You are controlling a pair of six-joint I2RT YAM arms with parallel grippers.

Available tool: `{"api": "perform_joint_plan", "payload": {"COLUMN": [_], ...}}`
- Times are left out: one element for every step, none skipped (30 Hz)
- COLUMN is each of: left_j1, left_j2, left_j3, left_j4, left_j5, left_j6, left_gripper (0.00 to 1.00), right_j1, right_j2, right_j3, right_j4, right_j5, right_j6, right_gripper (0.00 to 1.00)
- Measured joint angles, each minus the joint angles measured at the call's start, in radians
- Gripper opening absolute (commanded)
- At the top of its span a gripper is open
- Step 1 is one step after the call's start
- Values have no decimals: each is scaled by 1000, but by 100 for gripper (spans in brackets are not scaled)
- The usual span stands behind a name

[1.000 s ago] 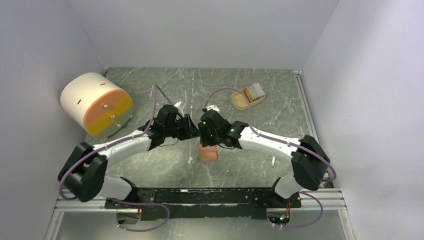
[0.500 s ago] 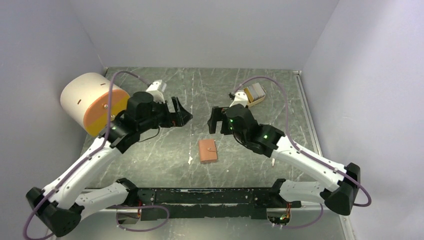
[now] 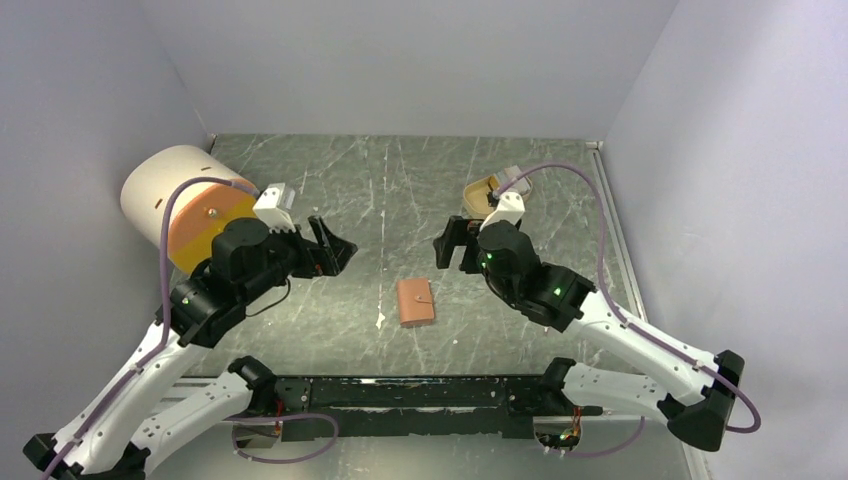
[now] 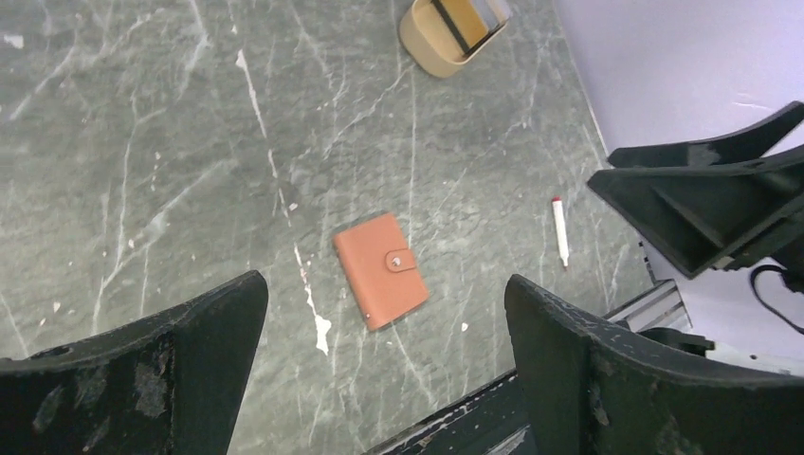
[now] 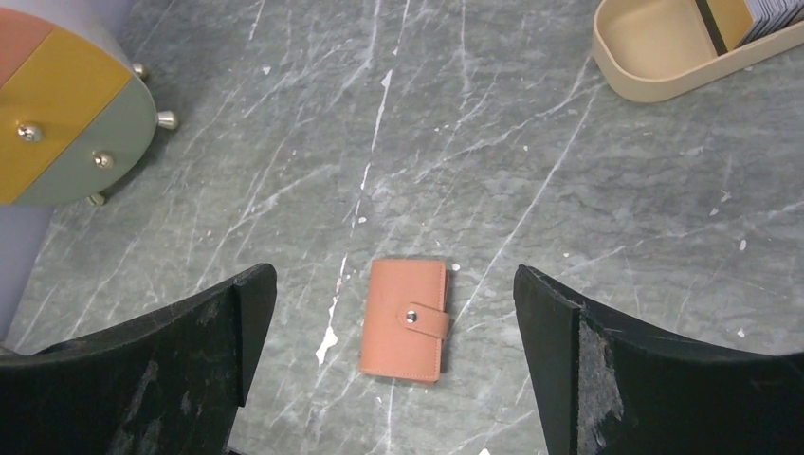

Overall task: Put the credit cards into the card holder
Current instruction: Reset both arms

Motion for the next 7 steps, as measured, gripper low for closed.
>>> {"api": "perform_joint_plan", "payload": {"left_j1": [0, 0, 0, 0, 0, 0, 0], "left_j2": [-10, -13, -13, -13, -7, -2, 2], "left_j3": [-16, -29, -37, -41, -41, -41, -41], "left_j4": [0, 0, -1, -1, -2, -2, -3], "left_j5": [-6, -10, -13, -16, -18, -20, -23], "left_j6": [-3, -5, -7, -9, -11, -11, -12], "left_gripper": [100, 100, 100, 100, 100, 100, 100], "right_j1": [0, 0, 0, 0, 0, 0, 0], "right_j2": [-8, -14, -18, -22, -24, -27, -29], "right_j3": [-9, -15, -17, -17, -17, -17, -17], "right_j4": [5, 6, 6, 8, 12, 15, 17], "right_j5": [2, 4, 5, 5, 5, 5, 5], "right_j6": [0, 0, 0, 0, 0, 0, -2], "right_gripper": [100, 100, 100, 100, 100, 100, 100]}}
